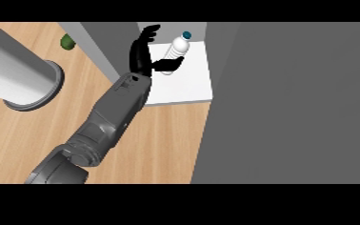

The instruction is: Pick up the bottled water, place it into the cabinet and close the cabinet

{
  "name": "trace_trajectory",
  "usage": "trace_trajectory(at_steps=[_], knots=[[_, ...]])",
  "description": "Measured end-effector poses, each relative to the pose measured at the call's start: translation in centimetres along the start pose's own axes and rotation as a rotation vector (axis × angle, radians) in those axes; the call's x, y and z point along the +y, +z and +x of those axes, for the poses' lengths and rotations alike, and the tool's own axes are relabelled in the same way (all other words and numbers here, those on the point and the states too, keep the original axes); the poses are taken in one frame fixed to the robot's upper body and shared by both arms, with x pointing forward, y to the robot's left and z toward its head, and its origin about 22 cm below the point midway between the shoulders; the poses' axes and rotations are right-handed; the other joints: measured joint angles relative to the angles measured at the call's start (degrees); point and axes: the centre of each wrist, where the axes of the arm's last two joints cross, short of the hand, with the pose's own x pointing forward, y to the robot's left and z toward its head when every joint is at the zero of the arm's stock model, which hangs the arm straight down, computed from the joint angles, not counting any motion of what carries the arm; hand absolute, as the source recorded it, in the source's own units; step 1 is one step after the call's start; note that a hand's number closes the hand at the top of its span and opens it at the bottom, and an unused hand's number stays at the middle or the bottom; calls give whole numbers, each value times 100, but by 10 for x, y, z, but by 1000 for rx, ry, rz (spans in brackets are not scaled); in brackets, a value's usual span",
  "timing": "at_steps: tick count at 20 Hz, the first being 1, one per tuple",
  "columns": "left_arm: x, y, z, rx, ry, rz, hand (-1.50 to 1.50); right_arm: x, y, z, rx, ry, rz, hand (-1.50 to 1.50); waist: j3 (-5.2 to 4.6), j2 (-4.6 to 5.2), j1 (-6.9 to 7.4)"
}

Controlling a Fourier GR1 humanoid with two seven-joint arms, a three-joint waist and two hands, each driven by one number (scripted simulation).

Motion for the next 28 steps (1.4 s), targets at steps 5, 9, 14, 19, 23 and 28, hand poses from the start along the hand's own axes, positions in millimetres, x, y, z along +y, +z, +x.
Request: trace_trajectory(at_steps=[5,9,14,19,23,28], knots=[[-1,4,-6,-3,-60,23,-150,0,0,0,4,0,10,-150,-3,16,-43],[-2,7,-9,-3,-71,45,-150,0,1,0,0,3,15,-150,-3,25,-61],[-2,7,-9,-21,-28,22,-150,-1,2,0,2,4,17,-150,-5,11,-33],[-4,5,-1,-102,111,-39,150,0,2,0,0,-1,16,-150,-9,-10,-12],[-3,5,2,-169,272,-91,150,0,3,0,9,-4,11,-150,-9,-42,53],[-2,5,5,-211,415,-162,150,1,5,0,27,-7,15,-150,-6,-79,80]])
